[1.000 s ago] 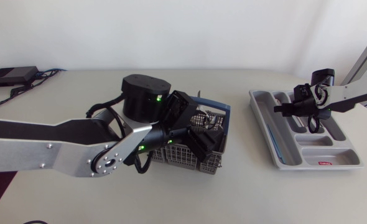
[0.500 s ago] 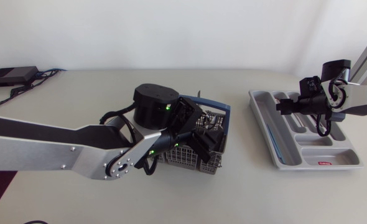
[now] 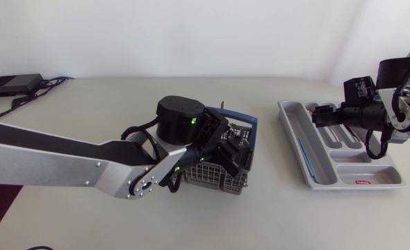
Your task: Sort the cutlery from the basket into the organizer compartments.
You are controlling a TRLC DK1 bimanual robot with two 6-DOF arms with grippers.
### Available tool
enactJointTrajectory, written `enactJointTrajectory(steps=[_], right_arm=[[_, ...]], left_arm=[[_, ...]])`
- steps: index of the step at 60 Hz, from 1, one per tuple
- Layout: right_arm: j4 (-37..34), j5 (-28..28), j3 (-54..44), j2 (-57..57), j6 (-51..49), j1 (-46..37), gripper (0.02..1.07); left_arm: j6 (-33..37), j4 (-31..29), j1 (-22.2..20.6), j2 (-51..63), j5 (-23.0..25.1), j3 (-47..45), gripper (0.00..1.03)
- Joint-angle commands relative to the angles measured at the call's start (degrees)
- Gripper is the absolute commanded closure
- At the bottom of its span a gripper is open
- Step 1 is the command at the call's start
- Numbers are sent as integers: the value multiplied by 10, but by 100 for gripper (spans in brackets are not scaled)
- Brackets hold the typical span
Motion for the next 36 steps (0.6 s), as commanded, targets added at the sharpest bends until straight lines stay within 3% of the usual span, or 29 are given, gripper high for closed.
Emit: enactJointTrajectory(steps=[1,17,22,36], right_arm=[[-7,4,-20,-16,-8,8,20],[-9,4,-26,-22,-8,10,20],[-10,4,-27,-25,-11,10,20],[-10,4,-32,-28,-12,11,20]], left_arm=[[8,15,-1,15,-7,21,63],[6,18,-3,33,-7,35,81],[8,19,-7,36,-7,37,92],[13,33,-7,27,-7,15,96]])
